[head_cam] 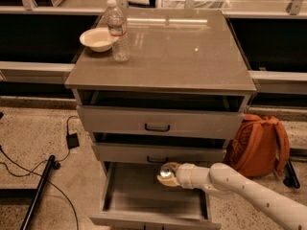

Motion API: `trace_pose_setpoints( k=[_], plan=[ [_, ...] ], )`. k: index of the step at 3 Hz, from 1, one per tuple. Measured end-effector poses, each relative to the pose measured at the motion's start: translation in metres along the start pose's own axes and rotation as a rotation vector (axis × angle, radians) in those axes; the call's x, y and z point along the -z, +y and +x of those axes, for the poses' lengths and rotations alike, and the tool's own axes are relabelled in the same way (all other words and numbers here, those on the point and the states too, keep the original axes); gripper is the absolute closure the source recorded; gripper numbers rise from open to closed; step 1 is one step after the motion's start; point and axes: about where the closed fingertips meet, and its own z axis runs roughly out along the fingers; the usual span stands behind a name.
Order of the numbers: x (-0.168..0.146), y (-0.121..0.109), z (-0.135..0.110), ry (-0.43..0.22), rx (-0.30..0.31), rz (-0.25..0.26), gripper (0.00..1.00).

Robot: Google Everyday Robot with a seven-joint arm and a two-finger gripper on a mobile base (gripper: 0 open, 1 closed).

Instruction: Place redbull can into bottom drawer

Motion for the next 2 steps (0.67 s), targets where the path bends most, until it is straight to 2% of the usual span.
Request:
trace_pose_setpoints(
  k=[1, 2],
  plan=[
    [-0.001, 0.001, 0.0, 0.0, 0.001, -0.002, 1.0],
    [-0.033, 0.003, 0.073, 0.087, -0.011, -0.009, 0.99]
  ],
)
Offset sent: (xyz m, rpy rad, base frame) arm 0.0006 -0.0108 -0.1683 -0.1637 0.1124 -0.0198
